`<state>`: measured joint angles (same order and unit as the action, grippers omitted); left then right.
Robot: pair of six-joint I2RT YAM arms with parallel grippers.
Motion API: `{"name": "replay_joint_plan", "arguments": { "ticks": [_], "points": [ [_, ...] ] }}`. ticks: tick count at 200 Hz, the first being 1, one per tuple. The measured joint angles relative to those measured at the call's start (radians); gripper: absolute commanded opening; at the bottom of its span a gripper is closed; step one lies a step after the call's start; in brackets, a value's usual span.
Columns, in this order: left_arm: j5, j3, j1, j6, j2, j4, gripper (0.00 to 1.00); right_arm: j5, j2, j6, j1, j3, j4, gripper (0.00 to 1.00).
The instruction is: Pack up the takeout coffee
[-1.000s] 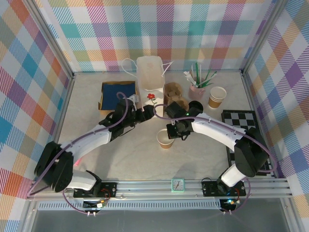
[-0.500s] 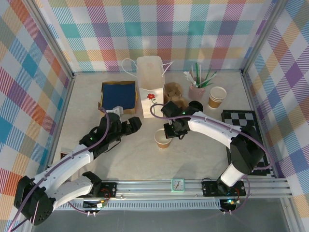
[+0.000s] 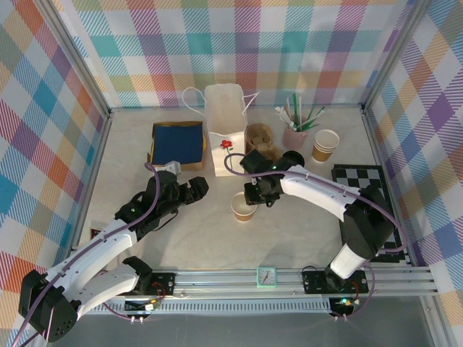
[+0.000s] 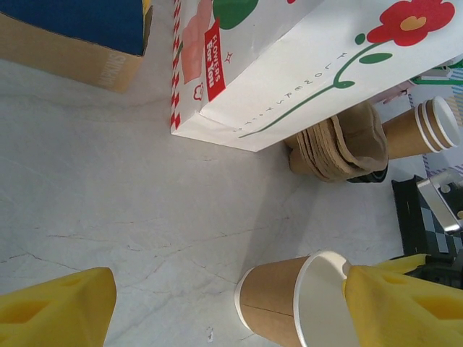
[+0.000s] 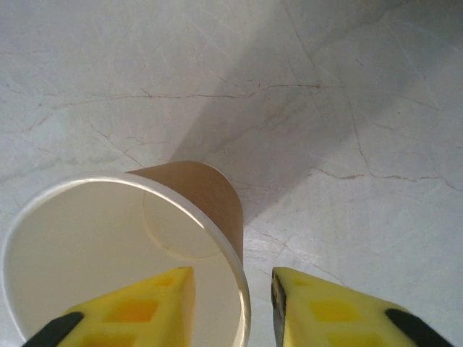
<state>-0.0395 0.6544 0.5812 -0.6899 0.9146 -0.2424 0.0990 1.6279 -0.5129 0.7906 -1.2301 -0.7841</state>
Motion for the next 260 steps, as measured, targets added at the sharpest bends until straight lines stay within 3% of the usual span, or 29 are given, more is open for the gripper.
{"name": "replay_joint_plan", "arguments": {
  "ticks": [38, 61, 85, 141, 152, 167, 185, 213, 260],
  "points": [
    [-0.007, 0.000, 0.000, 0.005, -0.002, -0.002, 0.83, 0.023, -0.020, 0.018, 0.001, -0.023, -0.031, 0.50],
    [-0.007, 0.000, 0.000, 0.008, -0.002, -0.011, 0.82, 0.067, -0.081, 0.047, 0.001, -0.029, -0.048, 0.60],
    [-0.007, 0.000, 0.000, 0.016, -0.003, -0.019, 0.83, 0.107, -0.165, 0.089, -0.021, -0.029, -0.051, 0.62],
    [-0.007, 0.000, 0.000, 0.026, -0.023, -0.019, 0.83, 0.135, -0.372, 0.173, -0.268, 0.060, 0.046, 0.66],
    [-0.007, 0.000, 0.000, 0.026, -0.025, -0.019, 0.83, 0.143, -0.408, 0.228, -0.279, 0.109, 0.087, 0.67],
    [-0.007, 0.000, 0.000, 0.028, -0.027, -0.019, 0.82, 0.154, -0.437, 0.311, -0.275, 0.171, 0.130, 0.79],
    [-0.006, 0.000, 0.000, 0.029, -0.029, -0.019, 0.83, 0.161, -0.426, 0.373, -0.286, 0.192, 0.130, 0.82],
    [-0.007, -0.006, 0.000, 0.030, -0.036, -0.021, 0.83, 0.115, -0.401, 0.475, -0.371, 0.193, 0.149, 0.80],
    [-0.006, -0.012, 0.000, 0.033, -0.043, -0.021, 0.83, -0.036, -0.251, 0.653, -0.516, 0.159, 0.179, 0.63]
  ]
}}
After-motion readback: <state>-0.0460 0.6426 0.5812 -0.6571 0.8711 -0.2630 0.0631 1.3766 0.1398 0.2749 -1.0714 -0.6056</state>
